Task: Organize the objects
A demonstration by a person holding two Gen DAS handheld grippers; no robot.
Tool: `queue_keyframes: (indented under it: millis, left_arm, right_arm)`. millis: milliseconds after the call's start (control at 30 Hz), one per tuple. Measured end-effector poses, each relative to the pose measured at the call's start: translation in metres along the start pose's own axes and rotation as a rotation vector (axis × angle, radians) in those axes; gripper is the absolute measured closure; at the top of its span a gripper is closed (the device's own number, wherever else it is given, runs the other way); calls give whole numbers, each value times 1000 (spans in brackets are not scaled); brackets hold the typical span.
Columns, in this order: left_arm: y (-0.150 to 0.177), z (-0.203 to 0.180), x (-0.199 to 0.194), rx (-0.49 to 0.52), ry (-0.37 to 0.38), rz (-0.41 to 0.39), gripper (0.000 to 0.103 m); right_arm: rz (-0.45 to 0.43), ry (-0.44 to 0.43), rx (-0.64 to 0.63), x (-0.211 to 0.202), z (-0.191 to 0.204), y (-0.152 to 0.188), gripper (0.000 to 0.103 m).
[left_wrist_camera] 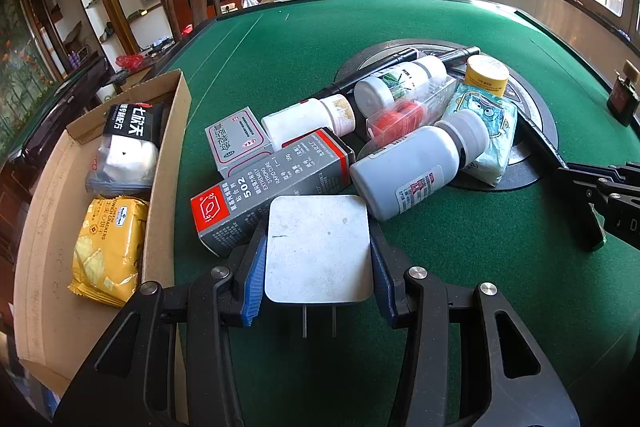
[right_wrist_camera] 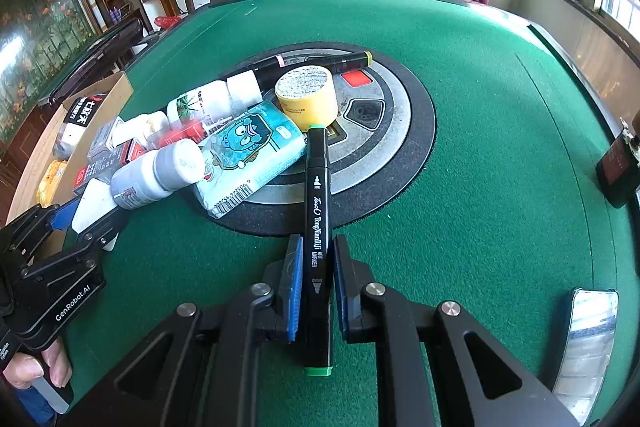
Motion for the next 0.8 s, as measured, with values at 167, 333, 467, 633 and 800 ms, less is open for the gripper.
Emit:
queue_keyframes:
  millis: [167, 333, 467, 633, 800]
  left_arm:
    - [-1, -1, 1, -3, 4, 0, 58]
    - [-1, -1, 1, -4, 4, 0, 58]
    - [0, -2, 1, -5, 6, 0, 58]
    - [0, -1, 0, -5, 6, 0, 58]
    - [0, -1, 0, -5, 6, 0, 58]
  right_arm:
    - [-1, -5, 7, 0, 0, 0, 90]
    - [-2, -13, 18, 1, 0, 0, 90]
    - [-2, -13, 20, 1, -1, 1, 90]
    - [-1, -15, 25, 2, -1, 1, 90]
    - [3, -14, 31, 2, -2, 1, 90]
Point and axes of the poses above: each gripper's, at about its wrist camera, not at the fingertips, and x roughly the way its jaws point, z to its left, y to its underside, the point moved 3 cm from there along x, roughly the way its jaws point, and after that the axes turned 12 degrees about y, right-handed, at the moved point
